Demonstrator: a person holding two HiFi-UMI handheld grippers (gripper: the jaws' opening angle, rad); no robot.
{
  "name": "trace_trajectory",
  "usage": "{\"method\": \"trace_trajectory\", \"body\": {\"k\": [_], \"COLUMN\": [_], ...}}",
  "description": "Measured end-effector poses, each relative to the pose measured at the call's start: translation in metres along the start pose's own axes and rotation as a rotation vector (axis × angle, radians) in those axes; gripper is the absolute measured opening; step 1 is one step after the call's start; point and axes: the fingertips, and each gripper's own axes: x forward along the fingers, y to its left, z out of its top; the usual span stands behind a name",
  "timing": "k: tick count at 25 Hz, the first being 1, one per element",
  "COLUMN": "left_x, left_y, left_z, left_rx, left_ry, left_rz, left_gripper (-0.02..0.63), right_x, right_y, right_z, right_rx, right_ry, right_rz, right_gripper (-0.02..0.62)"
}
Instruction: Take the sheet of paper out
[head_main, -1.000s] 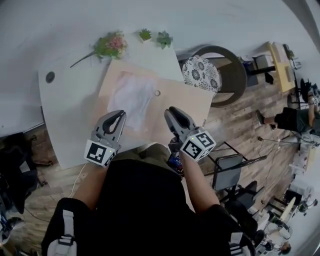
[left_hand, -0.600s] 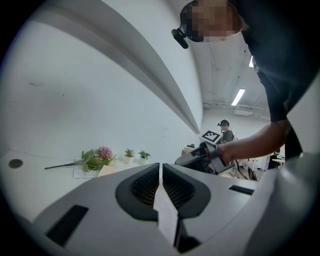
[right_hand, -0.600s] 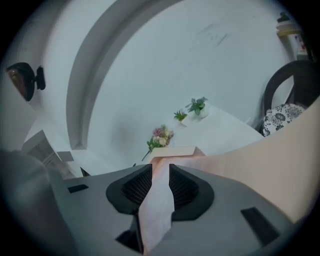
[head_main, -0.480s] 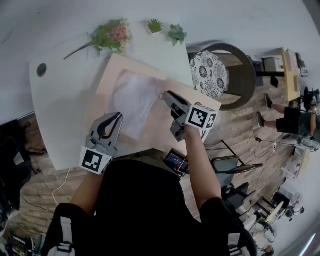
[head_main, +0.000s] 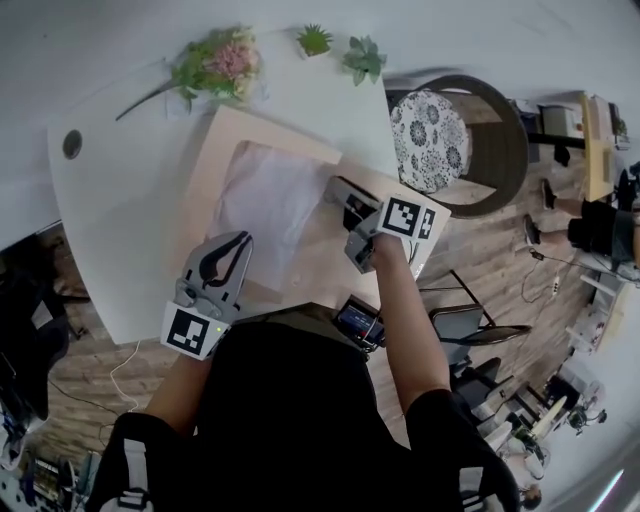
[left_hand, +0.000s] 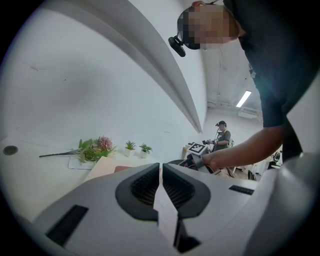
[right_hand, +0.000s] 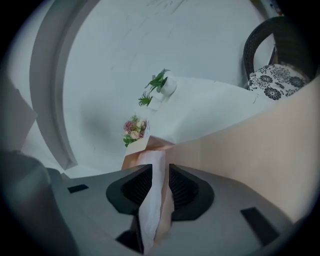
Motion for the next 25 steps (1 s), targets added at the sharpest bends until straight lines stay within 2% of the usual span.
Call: {"method": "trace_trajectory", "body": {"k": [7,11,14,20,25], "left_x": [0.002,0.001,-0.002,-0.009,-0.010], "left_y": [0.003,0.006,0.010,0.015,0.018], "left_z": [-0.001,-0.002,-0.002,-0.003,0.003], "left_rx": [-0.019,-0.027,-0.029,-0.036,-0.011], "left_ry": [-0.002,-0.002,-0.005,-0.008,-0.041], "left_rz": [0.005,0.017,0.032,0.048,0.049], "left_gripper": [0.003,0.003,0.003,0.003,0.003], "right_x": [0.018,0.028,0.030,0.022,-0.008], "right_y": [-0.005,-0.002,-0.002,-0.002,-0.005], "right_z": [0.001,0.003,0.004,0.004,0.000], "right_rx": [0.053,0.080,0.069,0.071,0.094], "right_ry": [0.055,0.062,0.065,0.051,-0.010], "right_rz": [-0.008,0.026,0.026,0.046,0.047], "right_gripper": [0.113,0.079,0.024,0.012,0.012]}}
